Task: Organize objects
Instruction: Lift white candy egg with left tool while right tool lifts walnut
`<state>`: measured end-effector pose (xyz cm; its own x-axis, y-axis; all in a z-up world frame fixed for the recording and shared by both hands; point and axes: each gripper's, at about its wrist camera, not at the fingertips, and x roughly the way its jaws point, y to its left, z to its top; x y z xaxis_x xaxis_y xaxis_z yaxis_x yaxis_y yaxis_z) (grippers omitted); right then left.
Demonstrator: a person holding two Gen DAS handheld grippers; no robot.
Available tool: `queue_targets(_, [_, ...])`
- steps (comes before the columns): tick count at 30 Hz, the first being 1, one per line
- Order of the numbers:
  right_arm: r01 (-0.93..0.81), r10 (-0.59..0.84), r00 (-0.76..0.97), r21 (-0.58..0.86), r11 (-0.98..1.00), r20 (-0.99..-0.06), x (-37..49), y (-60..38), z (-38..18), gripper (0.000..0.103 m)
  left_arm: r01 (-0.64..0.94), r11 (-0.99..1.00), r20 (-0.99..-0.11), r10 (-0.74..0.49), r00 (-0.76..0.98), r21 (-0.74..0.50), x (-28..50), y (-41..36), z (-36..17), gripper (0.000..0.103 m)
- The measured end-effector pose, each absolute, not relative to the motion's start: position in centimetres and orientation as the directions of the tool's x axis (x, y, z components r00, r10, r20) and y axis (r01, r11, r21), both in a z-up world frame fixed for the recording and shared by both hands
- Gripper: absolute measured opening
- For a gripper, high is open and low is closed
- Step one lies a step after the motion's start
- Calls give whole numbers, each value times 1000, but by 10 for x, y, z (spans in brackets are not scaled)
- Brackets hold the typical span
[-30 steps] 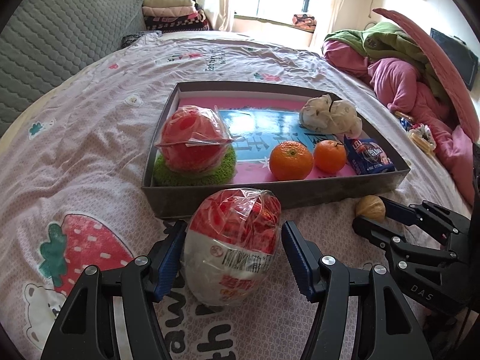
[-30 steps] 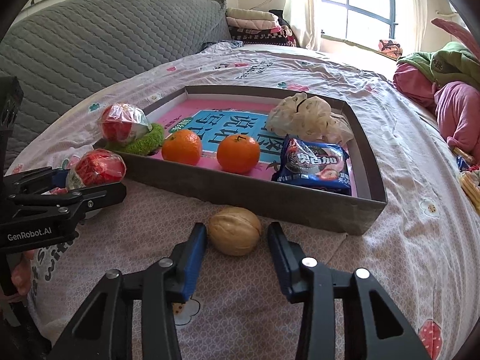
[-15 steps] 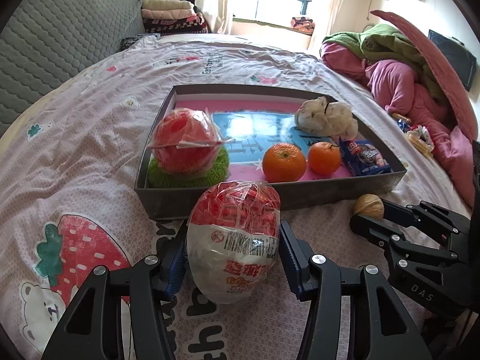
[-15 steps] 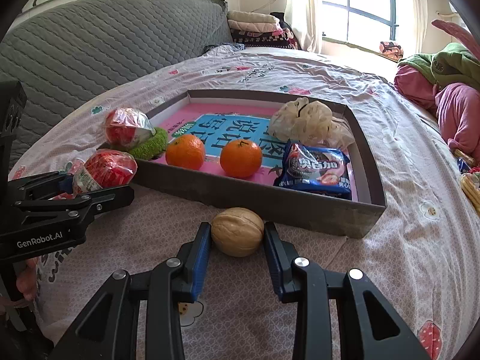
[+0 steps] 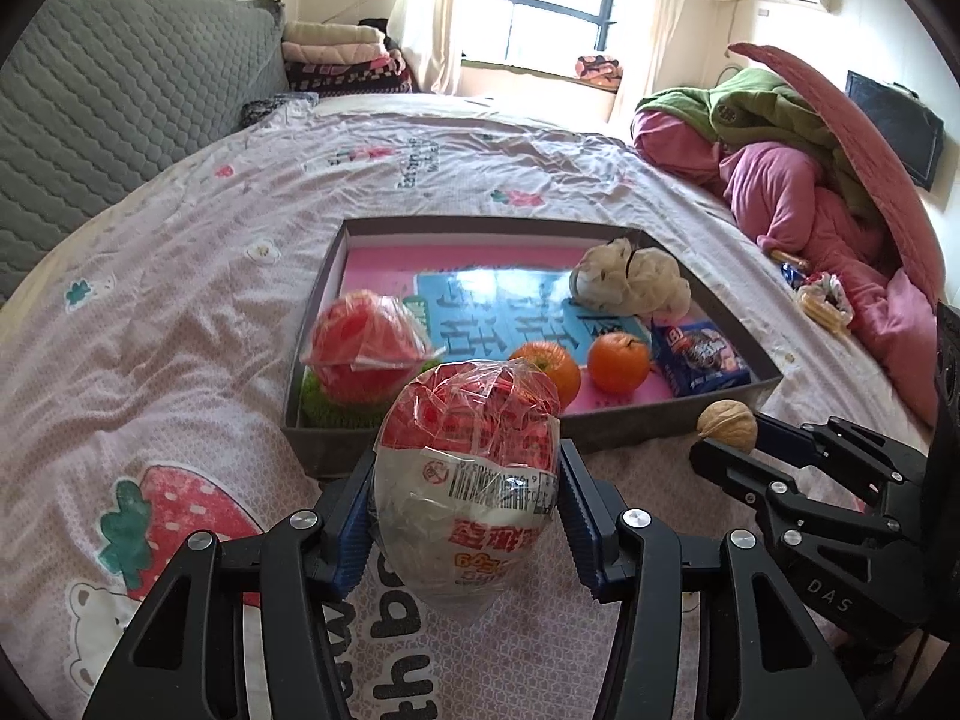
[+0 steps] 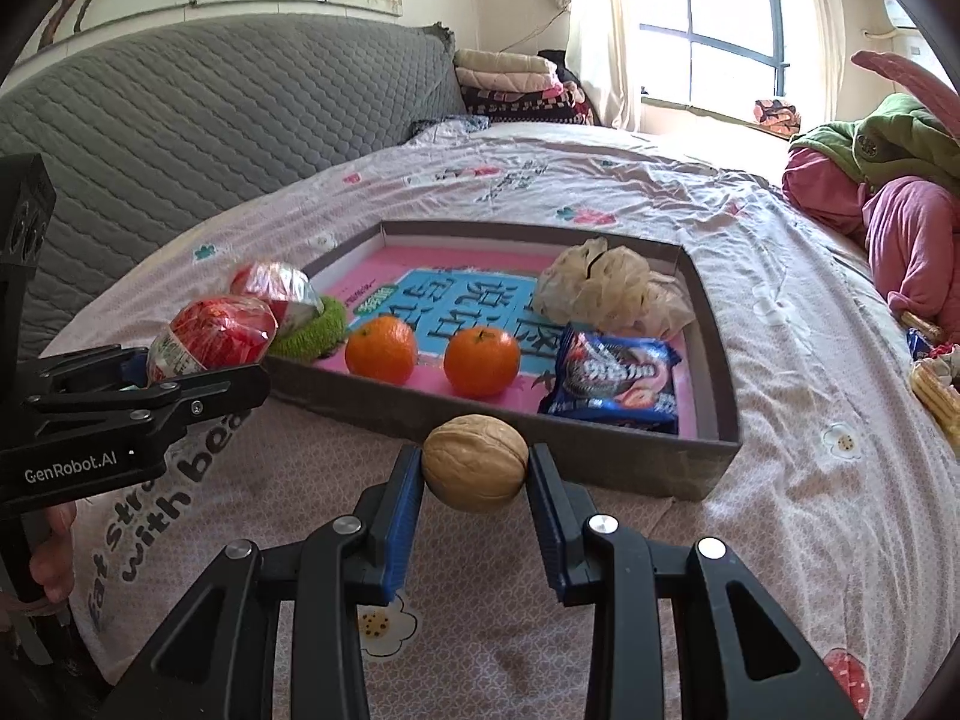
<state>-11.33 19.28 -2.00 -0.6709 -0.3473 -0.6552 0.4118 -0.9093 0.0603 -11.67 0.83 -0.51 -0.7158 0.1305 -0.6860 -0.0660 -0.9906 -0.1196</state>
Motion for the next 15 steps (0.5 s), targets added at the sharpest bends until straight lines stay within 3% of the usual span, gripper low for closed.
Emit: queue_targets(15, [319,-303,-747,80,-944,-592,-134,232,7,36,-65,-992,-663,122,-738,-110,-134,15,9,55])
